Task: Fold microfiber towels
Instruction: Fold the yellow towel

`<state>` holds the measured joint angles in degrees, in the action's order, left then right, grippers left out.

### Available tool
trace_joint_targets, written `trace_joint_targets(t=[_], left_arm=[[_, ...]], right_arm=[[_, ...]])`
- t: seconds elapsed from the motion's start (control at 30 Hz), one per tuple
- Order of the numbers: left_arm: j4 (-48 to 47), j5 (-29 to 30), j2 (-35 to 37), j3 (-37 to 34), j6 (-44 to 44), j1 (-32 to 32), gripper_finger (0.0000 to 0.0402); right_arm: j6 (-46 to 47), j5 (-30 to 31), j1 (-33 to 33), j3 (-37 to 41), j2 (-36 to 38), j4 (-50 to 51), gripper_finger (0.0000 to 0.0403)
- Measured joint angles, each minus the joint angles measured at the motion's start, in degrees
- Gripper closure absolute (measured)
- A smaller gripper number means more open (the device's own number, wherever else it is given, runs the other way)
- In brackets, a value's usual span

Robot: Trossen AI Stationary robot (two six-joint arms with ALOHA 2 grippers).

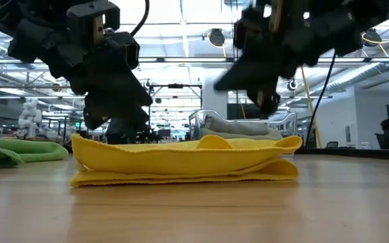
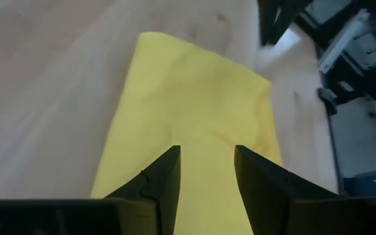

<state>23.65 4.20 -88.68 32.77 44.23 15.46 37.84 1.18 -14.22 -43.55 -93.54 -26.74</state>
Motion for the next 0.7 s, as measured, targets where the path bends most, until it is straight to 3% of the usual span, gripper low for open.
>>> trace_joint_targets(t=[0.13,0.3,0.5,0.7], left_arm=[[-3.1,1.6,0.0,0.0,2.4,-1.9,0.0257],[-4.2,3.7,0.0,0.0,-0.5,-3.5,0.0256],[-6.3,4.8,0.0,0.0,0.2,-6.0,0.0256],[-7.0,-1.1,0.0,0.0,0.7,-6.9,0.0256]], right_arm=[[-0.7,-1.5,-0.6,-0.7,-5.1,-0.2,0.0403],[-6.3,-4.4,-3.0,-4.9,-11.4,-0.4,0.0403],[-9.3,-4.3,-3.9,-10.0,-17.1,7.2,0.0403],[-11.7,-6.3,-2.8,-11.3,-12.7,13.2,0.0403]])
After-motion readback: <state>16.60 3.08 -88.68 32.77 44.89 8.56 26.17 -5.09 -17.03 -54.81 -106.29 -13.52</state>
